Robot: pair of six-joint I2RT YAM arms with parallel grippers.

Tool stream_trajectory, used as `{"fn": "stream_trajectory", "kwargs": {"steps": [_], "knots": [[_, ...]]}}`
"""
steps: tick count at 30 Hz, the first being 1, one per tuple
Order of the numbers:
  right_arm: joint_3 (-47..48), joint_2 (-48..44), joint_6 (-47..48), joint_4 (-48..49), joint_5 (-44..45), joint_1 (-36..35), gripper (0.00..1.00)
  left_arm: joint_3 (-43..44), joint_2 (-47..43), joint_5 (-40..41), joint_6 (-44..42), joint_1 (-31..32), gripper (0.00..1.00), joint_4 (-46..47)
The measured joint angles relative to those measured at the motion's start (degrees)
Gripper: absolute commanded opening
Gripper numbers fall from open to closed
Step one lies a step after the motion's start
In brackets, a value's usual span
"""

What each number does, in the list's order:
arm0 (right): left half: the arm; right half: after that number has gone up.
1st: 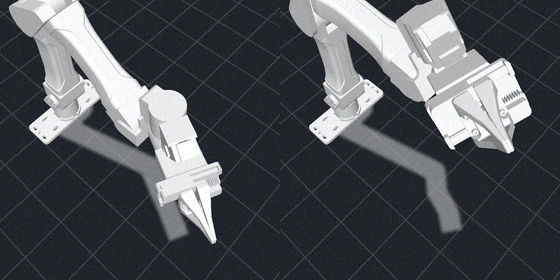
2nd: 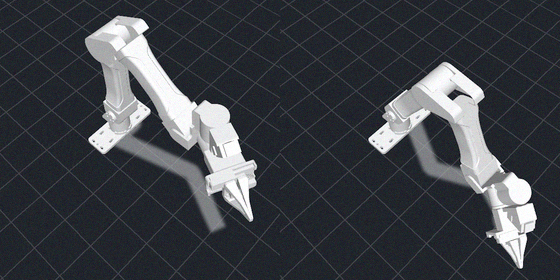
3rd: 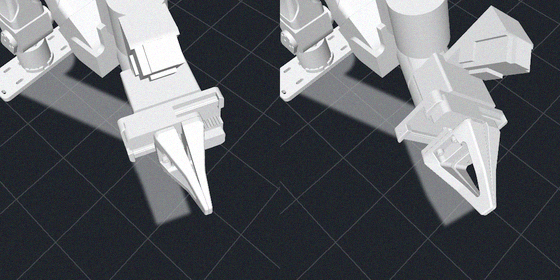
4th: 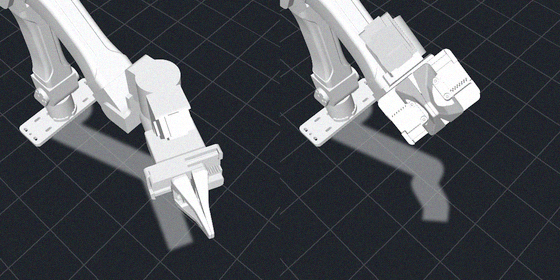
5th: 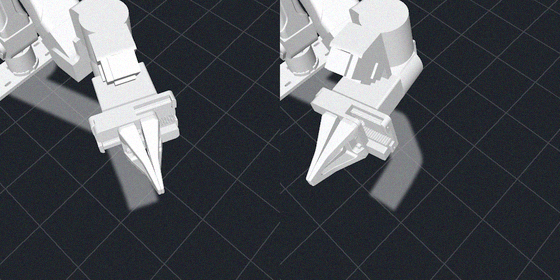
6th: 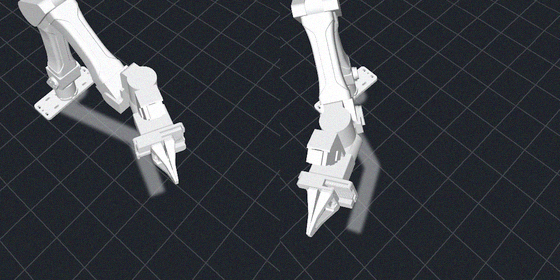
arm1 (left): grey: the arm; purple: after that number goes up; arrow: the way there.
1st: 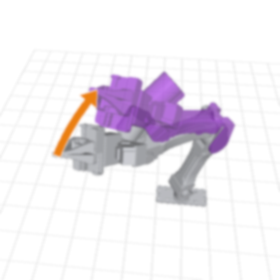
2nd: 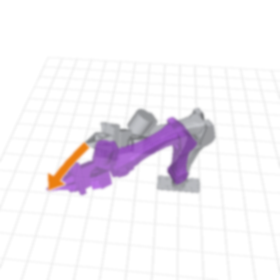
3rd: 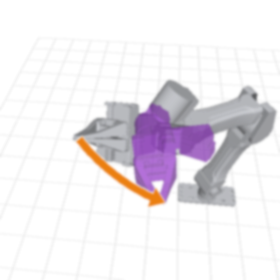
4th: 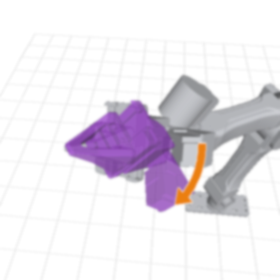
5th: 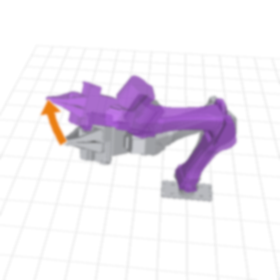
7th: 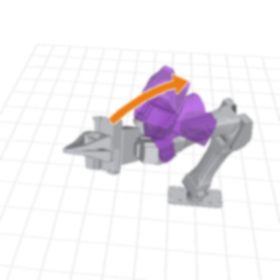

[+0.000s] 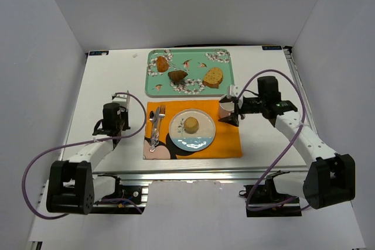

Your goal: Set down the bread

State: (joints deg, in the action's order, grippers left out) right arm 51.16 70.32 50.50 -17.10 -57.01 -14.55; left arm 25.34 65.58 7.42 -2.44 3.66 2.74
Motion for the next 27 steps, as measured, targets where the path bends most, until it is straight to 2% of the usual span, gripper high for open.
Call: {"fn": "stream_trajectory", "kwargs": {"steps": [1, 6, 8, 9, 13, 15, 16, 18, 23, 26, 27], "knots": [[0.11, 0.02, 0.2, -0.15, 1.42, -1.7, 0.8, 0.0, 1.38, -1.05, -0.22, -0.07, 0.17, 0.31], [1.18, 1.14, 0.15, -0.96, 6.64, -9.05, 0.8, 0.0, 2.89, -3.74, -1.64, -1.31, 0.3, 1.97], [1.49, 1.79, -0.42, -0.98, 7.8, -10.36, 0.8, 0.0, 2.93, -4.5, -2.12, -2.08, 0.49, 1.46], [1.57, 2.03, -0.59, -0.96, 8.35, -10.78, 0.8, 0.0, 3.02, -4.9, -2.32, -2.47, 0.52, 1.03], [1.73, 2.6, -0.94, -0.94, 9.68, -11.82, 0.8, 0.02, 3.06, -5.55, -2.21, -3.28, 0.54, -0.37], [2.23, 2.99, -1.22, -0.94, 10.12, -12.11, 0.81, 0.44, 3.13, -5.77, -2.34, -3.32, 0.77, -1.42], [2.49, 3.19, -1.46, -0.94, 10.23, -12.15, 0.81, 0.87, 3.21, -5.95, -2.34, -3.32, 0.8, -2.03], [2.93, 3.32, -2.08, -0.94, 10.4, -12.17, 0.89, 1.9, 3.21, -6.08, -2.12, -3.32, 0.81, -3.15], [3.69, 3.3, -3.91, -0.74, 10.4, -12.17, 0.89, 4.74, 2.08, -6.12, -1.79, -3.32, 0.82, -5.88], [3.69, 3.3, -10.6, 1.97, 12.83, -12.31, 0.9, 7.17, 0.39, -5.57, -0.26, -3.32, 0.85, -8.31], [3.72, 3.34, -14.25, 3.5, 15.02, -12.59, 0.9, 8.24, -0.17, -5.18, 0.79, -3.32, 0.82, -9.35]]}}
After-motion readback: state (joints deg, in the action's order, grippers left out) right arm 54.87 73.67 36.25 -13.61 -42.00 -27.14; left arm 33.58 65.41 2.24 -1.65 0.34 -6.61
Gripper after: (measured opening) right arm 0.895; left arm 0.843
